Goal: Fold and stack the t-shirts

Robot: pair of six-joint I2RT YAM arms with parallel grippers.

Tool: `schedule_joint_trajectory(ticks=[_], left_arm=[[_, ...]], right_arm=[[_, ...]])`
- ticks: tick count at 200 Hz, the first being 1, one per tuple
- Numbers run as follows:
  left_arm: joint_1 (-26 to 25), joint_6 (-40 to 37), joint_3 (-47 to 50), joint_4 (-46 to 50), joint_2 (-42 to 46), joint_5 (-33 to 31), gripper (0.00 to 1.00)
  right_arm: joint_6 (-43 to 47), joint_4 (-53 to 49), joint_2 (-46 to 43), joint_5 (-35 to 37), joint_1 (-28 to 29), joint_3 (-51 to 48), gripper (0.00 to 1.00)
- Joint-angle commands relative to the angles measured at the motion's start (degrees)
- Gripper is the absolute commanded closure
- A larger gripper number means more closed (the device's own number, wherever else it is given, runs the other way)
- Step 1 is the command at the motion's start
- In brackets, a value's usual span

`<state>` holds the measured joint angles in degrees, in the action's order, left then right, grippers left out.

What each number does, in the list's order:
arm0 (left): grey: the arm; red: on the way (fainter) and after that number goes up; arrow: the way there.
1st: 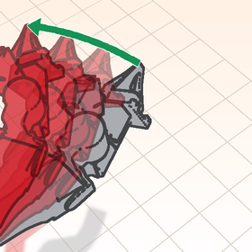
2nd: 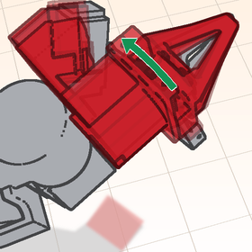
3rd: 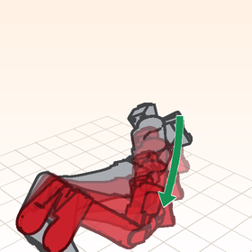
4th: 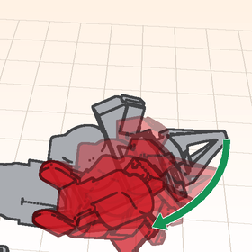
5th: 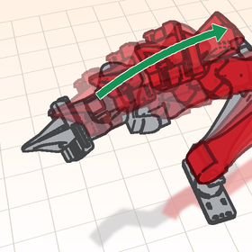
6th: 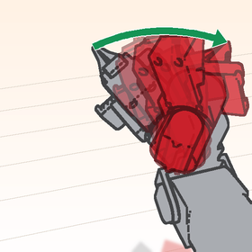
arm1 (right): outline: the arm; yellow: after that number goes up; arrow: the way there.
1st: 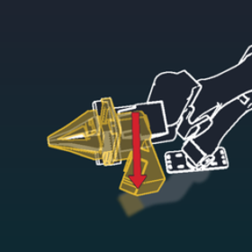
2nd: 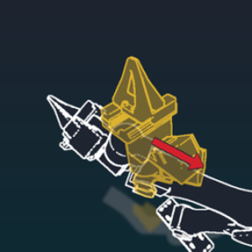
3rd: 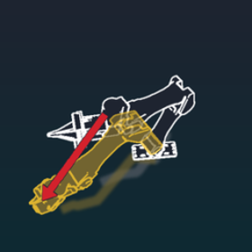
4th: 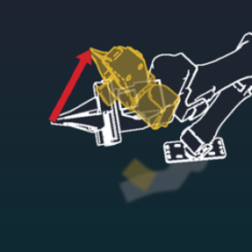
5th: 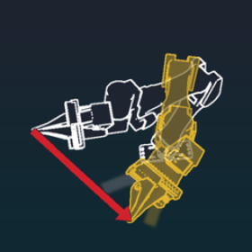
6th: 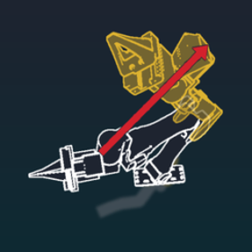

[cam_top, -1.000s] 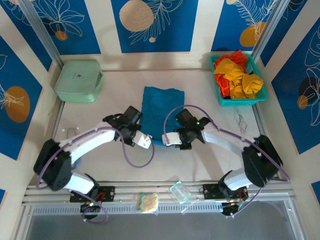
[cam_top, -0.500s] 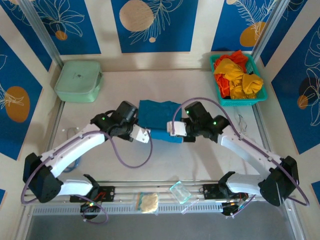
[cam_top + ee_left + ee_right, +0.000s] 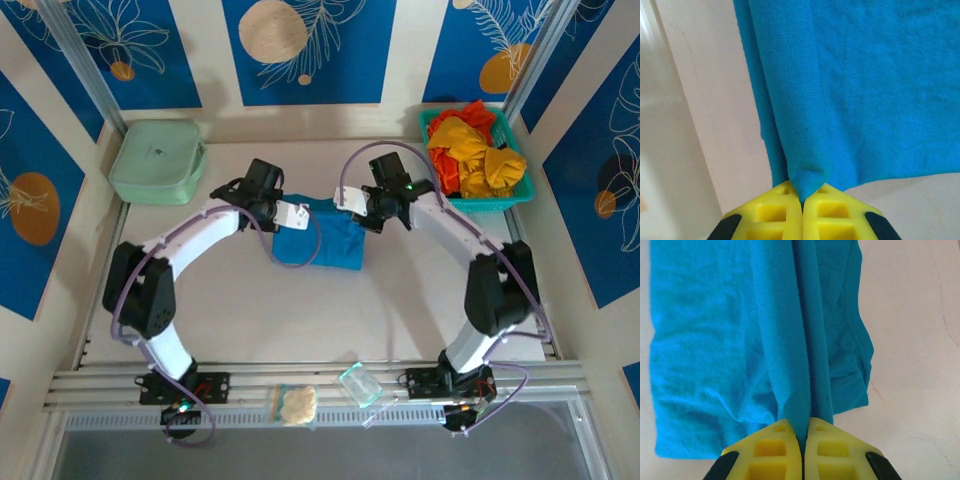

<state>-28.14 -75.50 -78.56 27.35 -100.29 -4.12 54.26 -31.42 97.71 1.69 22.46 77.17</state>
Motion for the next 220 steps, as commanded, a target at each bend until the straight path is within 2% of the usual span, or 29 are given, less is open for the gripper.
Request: schedule_joint_trajectory(ticks=[1, 73, 81, 92, 97, 106, 127, 154, 166, 186, 195, 220], left_arm=[[3.03, -0.48, -2.26, -2.64, -5.03, -2.59, 1.0], [4.23, 0.41, -4.31, -17.92, -15.42, -6.01, 1.0], [4.23, 0.85, -4.32, -19.44, -16.03, -6.47, 1.0], [4.19, 1.62, -4.15, -21.12, -16.58, -6.97, 0.87], [4.23, 2.19, -4.06, -21.97, -16.67, -7.16, 0.77], [4.23, 3.68, -3.75, -24.07, -16.7, -7.76, 0.66], [4.28, 8.54, -2.47, -31.96, -15.64, -10.77, 0.4], [4.61, 16.32, -1.11, -44.52, -12.52, -17.87, 0.16], [5.07, 19.61, -2.03, -45.91, -10.84, -21.52, 0.12], [5.71, 24.47, -3.57, -41.92, -7.45, -24.33, 0.07], [5.89, 27.01, -3.99, -39.66, -5.82, -25.86, 0.05], [5.99, 38.41, -6.34, -27.77, -1.7, -30.99, 0.01]], right_arm=[[-2.33, 1.47, 5.48, 2.61, -2.17, 3.39, 1.0], [-10.48, 12.41, 18.39, 7.8, -4.0, 8.5, 1.0], [-11.74, 13.08, 19.16, 8.5, -4.08, 8.89, 0.96], [-13.78, 13.63, 20.15, 9.3, -4.18, 9.48, 0.77], [-14.83, 14.15, 20.44, 9.79, -4.25, 9.69, 0.71], [-17.47, 15.73, 20.59, 10.86, -4.35, 9.56, 0.58], [-25.07, 19.93, 19.26, 12.97, -5.16, 8.46, 0.41], [-40.62, 21.62, 14.56, 15.02, -7.36, 7.84, 0.37], [-49.38, 17.07, 12.62, 17.34, -8.3, 9.92, 0.36], [-64.06, -0.3, 11.78, 17.99, -10.09, 18.94, 0.33], [-67.73, -5.88, 11.61, 16.79, -10.56, 21.5, 0.32], [-73.8, -13.32, 7.57, 11.84, -10.03, 20.47, 0.27]])
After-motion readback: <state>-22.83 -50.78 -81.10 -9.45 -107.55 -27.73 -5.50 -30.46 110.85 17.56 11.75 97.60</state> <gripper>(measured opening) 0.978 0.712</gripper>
